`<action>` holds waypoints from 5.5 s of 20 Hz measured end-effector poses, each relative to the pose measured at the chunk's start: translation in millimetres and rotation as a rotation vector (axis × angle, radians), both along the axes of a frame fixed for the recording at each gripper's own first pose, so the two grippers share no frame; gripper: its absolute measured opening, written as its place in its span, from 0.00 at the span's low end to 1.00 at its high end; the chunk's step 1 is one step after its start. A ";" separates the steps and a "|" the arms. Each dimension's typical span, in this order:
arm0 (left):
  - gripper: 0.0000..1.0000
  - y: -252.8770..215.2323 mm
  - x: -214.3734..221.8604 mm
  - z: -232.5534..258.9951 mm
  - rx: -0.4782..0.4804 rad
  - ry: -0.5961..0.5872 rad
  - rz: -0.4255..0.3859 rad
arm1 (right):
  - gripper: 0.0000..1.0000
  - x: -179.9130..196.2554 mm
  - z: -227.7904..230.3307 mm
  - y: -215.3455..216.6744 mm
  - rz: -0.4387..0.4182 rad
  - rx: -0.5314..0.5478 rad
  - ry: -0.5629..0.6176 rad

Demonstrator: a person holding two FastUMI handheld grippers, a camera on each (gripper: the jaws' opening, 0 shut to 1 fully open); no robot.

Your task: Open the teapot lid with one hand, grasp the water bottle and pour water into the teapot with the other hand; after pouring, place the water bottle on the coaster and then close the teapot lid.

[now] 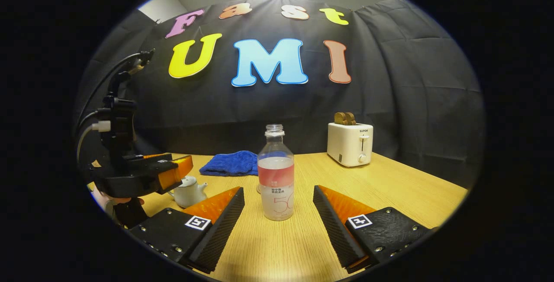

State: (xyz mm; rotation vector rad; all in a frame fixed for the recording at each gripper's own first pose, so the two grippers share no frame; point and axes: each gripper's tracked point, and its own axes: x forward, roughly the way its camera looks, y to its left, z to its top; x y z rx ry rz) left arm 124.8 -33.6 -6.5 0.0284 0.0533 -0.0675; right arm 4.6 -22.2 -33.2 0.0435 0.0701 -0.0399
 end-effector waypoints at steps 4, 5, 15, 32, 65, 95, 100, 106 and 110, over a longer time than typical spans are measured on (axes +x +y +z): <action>0.77 -7.1 11.5 -16.7 0.027 0.048 0.001 | 0.99 3.7 -4.4 -7.6 -0.014 0.007 0.008; 0.77 -7.7 13.7 -21.7 0.030 0.059 0.002 | 0.99 4.4 -4.8 -9.2 -0.017 0.010 0.012; 0.61 2.4 20.4 -34.5 0.036 0.086 0.043 | 0.99 7.1 -16.3 -19.7 -0.040 0.024 0.030; 0.14 3.3 18.8 -3.2 -0.021 0.023 0.012 | 0.99 5.3 -26.3 -27.7 -0.056 0.044 0.049; 0.13 138.2 -48.9 2.8 -0.093 0.084 0.131 | 0.99 88.0 -16.1 2.5 0.014 -0.100 0.049; 0.13 164.1 -61.8 -8.6 -0.109 0.100 0.146 | 0.75 130.5 19.7 28.7 -0.003 -0.913 0.008; 0.14 166.7 -61.6 -12.2 -0.109 0.106 0.149 | 0.75 137.3 19.1 33.1 -0.014 -1.132 0.008; 0.14 171.2 -62.5 -14.2 -0.102 0.112 0.155 | 0.75 144.2 19.9 46.4 -0.004 -1.308 -0.019; 0.14 174.6 -63.1 -16.1 -0.101 0.117 0.160 | 0.75 146.3 23.0 53.9 -0.002 -1.439 -0.053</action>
